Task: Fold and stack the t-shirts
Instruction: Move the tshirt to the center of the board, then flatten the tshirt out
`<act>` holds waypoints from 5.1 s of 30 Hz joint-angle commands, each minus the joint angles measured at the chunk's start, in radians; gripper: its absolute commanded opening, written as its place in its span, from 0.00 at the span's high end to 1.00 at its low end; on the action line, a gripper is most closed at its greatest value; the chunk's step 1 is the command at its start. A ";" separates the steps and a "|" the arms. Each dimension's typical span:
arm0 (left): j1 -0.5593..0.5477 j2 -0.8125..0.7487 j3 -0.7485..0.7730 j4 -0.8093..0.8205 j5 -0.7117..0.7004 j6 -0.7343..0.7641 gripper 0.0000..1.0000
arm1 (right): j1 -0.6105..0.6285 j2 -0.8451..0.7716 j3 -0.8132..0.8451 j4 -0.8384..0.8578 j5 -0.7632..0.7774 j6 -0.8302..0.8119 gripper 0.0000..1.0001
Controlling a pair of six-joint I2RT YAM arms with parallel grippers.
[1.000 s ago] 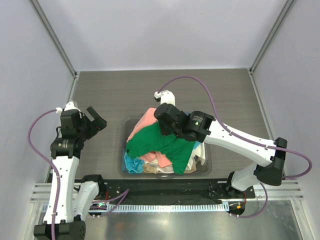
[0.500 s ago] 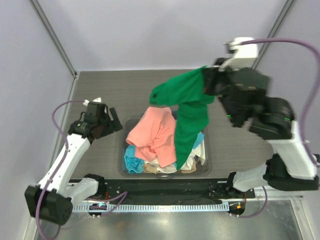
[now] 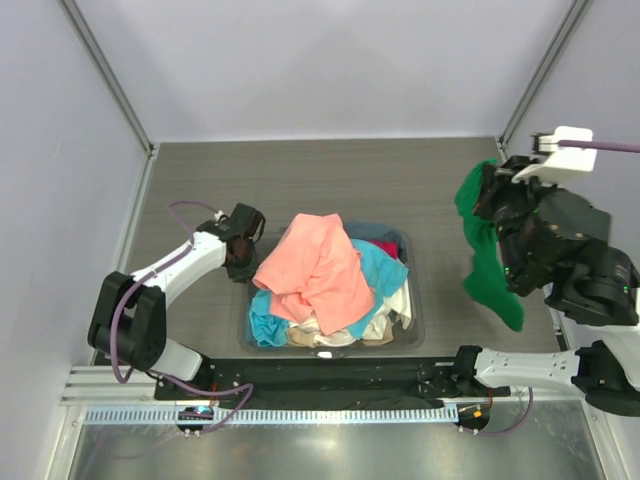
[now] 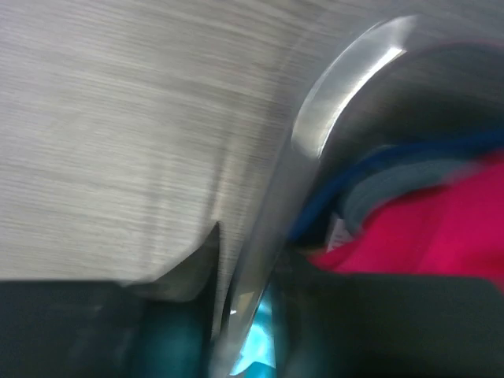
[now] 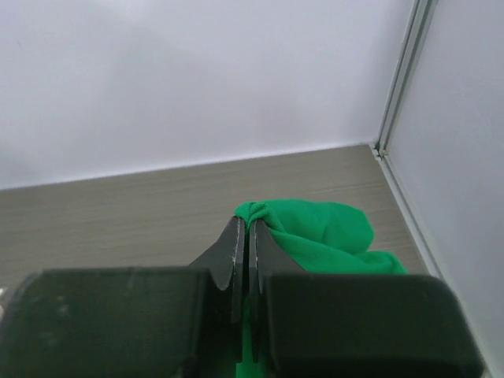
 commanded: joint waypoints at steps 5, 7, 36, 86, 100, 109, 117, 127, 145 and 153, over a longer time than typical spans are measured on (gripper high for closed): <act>0.028 0.086 0.146 -0.048 -0.150 -0.085 1.00 | 0.002 -0.070 -0.107 0.040 0.023 0.052 0.99; 0.069 0.105 0.183 -0.082 -0.160 -0.094 1.00 | 0.002 -0.076 -0.118 0.038 0.013 0.063 0.99; 0.903 0.248 0.371 0.093 0.021 -0.428 1.00 | -0.001 0.097 -0.396 0.054 -0.231 0.276 0.99; -0.745 0.412 0.380 0.111 -0.118 -0.398 0.71 | -1.172 0.132 -1.172 0.229 -1.374 0.569 0.56; -0.397 0.058 0.346 0.009 -0.186 -0.185 1.00 | -1.175 0.201 -0.988 0.220 -1.275 0.503 0.99; -0.225 -0.005 0.380 -0.116 -0.163 -0.106 0.31 | -1.182 0.174 -0.913 0.123 -1.198 0.486 0.33; -0.289 -0.197 0.061 -0.114 -0.144 -0.273 0.31 | -1.178 0.070 -1.063 0.126 -1.314 0.504 0.40; -0.323 -0.289 -0.184 -0.018 -0.124 -0.424 0.27 | -1.159 0.068 -1.109 0.152 -1.343 0.525 0.48; -0.269 0.016 -0.272 0.389 -0.080 -0.387 0.94 | -1.159 0.083 -1.088 0.150 -1.325 0.503 0.53; -0.254 -0.061 -0.271 0.384 -0.112 -0.332 1.00 | -1.159 0.151 -1.071 0.164 -1.247 0.520 0.54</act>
